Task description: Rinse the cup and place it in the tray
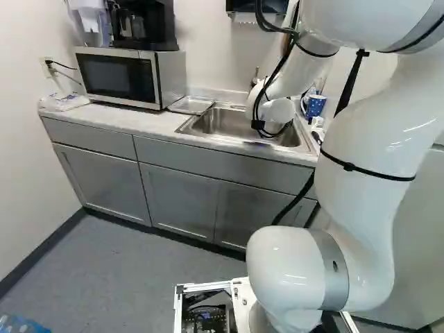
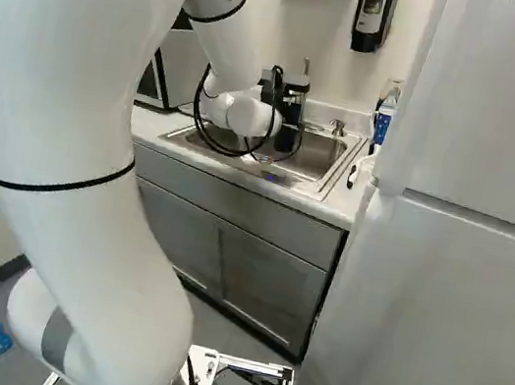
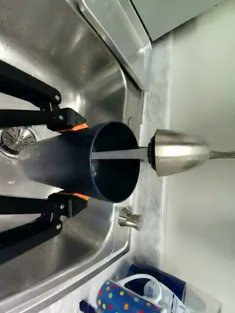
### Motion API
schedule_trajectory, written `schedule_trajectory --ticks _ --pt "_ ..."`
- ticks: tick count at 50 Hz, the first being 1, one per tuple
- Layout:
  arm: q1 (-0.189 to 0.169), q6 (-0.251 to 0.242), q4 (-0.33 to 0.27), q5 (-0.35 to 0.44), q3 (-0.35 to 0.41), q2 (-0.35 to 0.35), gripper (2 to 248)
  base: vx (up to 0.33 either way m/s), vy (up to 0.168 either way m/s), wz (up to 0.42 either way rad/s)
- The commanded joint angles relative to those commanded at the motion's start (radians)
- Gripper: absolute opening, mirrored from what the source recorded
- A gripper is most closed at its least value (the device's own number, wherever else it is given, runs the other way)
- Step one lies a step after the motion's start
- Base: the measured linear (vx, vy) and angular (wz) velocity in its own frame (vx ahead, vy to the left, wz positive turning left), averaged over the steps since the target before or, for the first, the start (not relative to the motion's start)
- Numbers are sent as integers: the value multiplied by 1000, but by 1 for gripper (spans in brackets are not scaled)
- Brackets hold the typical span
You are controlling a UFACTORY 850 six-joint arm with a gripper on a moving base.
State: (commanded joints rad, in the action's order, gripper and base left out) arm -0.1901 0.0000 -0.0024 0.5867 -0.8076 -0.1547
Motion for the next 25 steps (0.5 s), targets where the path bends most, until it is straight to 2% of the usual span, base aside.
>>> schedule_trajectory --ticks 25 --pt "0 0 0 0 0 0 126 0 0 0"
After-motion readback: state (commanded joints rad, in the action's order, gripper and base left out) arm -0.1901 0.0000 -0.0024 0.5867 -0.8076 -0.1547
